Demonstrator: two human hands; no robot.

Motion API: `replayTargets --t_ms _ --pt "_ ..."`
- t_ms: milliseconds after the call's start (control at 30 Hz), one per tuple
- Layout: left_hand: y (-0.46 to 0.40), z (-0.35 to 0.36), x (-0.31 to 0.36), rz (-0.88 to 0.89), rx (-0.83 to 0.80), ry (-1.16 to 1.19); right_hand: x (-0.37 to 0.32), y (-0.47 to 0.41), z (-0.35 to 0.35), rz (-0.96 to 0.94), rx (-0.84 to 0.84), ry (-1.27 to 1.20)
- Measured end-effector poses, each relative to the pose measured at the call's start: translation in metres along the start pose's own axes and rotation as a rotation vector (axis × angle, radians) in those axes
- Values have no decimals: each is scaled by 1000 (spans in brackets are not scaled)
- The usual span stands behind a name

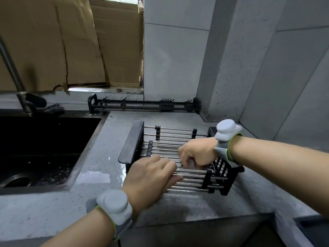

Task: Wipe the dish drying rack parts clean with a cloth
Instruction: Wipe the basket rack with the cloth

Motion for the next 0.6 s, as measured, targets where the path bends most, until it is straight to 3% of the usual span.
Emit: replayTargets --t_ms 233,300,533,600 --pt "0 -1 0 -54 -62 7 13 1 13 137 -232 326" --pt "0 -5 3 -103 -94 9 24 8 8 237 -226 270" --pt "17 -46 -9 -262 -50 108 -6 9 -62 104 323 -223" --pt "20 -45 -12 -255 -72 127 -26 -9 -65 57 404 -347"
Point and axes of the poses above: each hand's wrist, its own y-axis away from the middle knuckle, its own z-axis out of the palm, x = y × z, the point moved 10 cm from there along -y, towards the middle knuckle, and after that the axes turned 6 degrees about x, right-handed, at the moved point
